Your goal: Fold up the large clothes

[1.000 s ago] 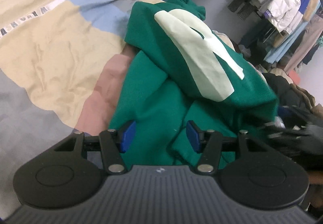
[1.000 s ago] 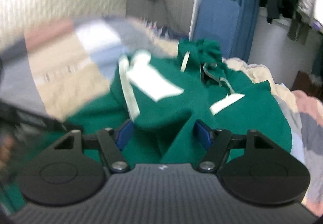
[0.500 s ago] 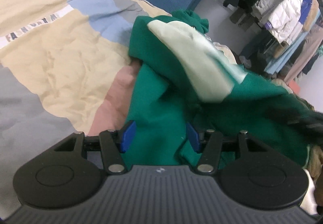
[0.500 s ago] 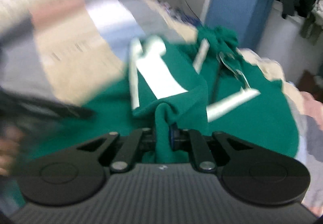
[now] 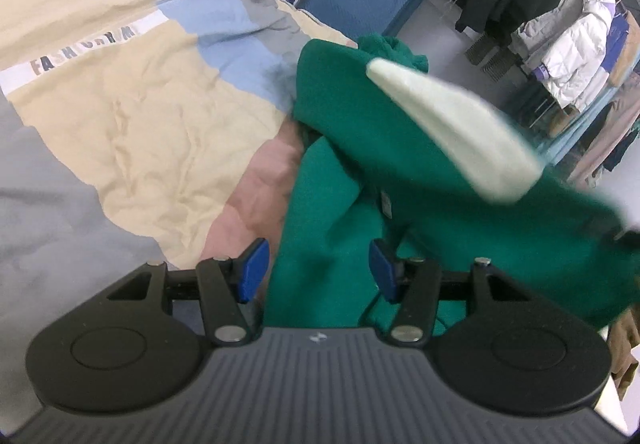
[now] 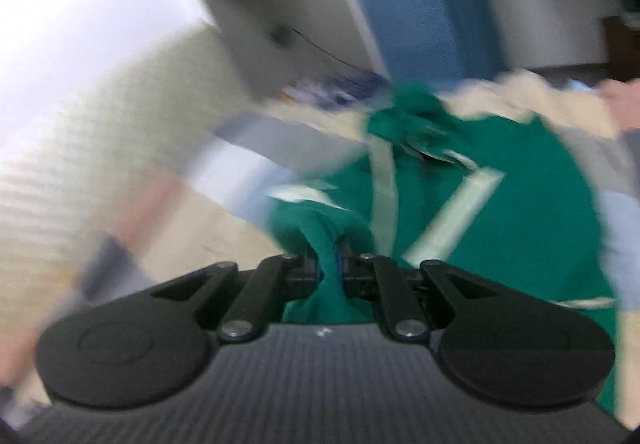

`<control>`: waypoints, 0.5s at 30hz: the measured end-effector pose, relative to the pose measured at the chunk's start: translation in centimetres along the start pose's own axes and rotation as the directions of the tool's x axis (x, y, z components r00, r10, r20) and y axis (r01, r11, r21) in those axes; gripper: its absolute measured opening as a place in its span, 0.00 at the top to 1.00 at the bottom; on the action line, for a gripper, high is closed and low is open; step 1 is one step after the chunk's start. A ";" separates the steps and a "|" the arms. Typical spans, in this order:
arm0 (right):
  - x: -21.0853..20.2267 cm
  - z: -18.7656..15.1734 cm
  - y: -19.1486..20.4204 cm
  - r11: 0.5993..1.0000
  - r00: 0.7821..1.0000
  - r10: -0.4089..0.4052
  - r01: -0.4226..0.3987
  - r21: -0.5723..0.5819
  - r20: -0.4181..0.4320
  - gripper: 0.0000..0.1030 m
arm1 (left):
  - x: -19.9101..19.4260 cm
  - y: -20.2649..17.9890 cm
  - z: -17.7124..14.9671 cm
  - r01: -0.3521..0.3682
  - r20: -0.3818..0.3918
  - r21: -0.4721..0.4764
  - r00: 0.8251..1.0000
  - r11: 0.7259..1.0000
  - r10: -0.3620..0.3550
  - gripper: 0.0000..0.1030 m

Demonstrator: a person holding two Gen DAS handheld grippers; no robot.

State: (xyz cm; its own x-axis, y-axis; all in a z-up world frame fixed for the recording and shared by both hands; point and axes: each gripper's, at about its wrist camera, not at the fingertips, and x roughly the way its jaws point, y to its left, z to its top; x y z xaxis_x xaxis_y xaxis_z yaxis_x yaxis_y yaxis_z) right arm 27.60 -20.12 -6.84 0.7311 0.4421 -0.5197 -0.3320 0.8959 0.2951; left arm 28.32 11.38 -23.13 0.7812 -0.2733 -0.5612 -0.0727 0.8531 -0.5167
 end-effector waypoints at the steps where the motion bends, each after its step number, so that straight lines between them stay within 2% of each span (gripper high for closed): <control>1: 0.9 -0.6 -1.1 0.999 0.999 -0.037 0.037 -0.005 -0.034 0.90 | 0.2 0.0 0.0 0.000 -0.004 0.005 1.000 1.000 0.000 0.41; 4: 3.9 -2.3 -3.8 0.984 0.978 -0.174 0.170 -0.045 -0.116 0.91 | 0.9 0.0 -0.2 -0.006 -0.019 0.017 1.000 1.000 0.006 0.41; 7: 6.0 -3.6 -5.6 0.979 0.962 -0.204 0.201 -0.032 -0.180 0.89 | 1.7 -0.1 -0.1 -0.009 -0.030 0.028 1.000 1.000 0.010 0.41; 9: 6.5 -3.7 -5.5 0.976 0.959 -0.216 0.213 -0.036 -0.185 0.87 | 2.2 -0.2 0.1 -0.010 -0.029 0.039 1.000 0.999 0.011 0.41; 10: 6.2 -3.6 -5.1 0.976 0.960 -0.218 0.214 -0.038 -0.177 0.81 | 2.4 -0.3 0.2 -0.013 -0.029 0.041 0.999 0.999 0.014 0.41; 12: 5.2 -3.1 -4.7 0.980 0.970 -0.197 0.195 -0.028 -0.144 0.59 | 2.9 -0.4 0.5 -0.019 -0.031 0.050 0.999 0.999 0.021 0.41; 13: 4.6 -2.8 -4.8 0.982 0.975 -0.190 0.189 -0.018 -0.117 0.36 | 3.3 -0.7 0.8 -0.019 -0.032 0.071 0.999 0.997 0.022 0.41; 14: 3.6 -2.6 -4.9 0.983 0.980 -0.185 0.185 -0.005 -0.072 0.23 | 3.8 -1.0 1.2 -0.030 -0.034 0.100 0.999 0.995 0.033 0.41; 15: 2.8 -2.3 -5.3 0.985 0.984 -0.174 0.174 0.012 -0.030 0.22 | 4.2 -1.5 1.7 -0.042 -0.036 0.130 0.998 0.991 0.048 0.41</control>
State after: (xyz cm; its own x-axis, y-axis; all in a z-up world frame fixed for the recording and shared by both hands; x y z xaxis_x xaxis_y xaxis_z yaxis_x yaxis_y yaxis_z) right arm 30.04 -23.60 -11.67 0.7594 0.2806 -0.5870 -0.1926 0.9587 0.2092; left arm 32.77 9.70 -23.68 0.7540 -0.2483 -0.6081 -0.0246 0.9144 -0.4039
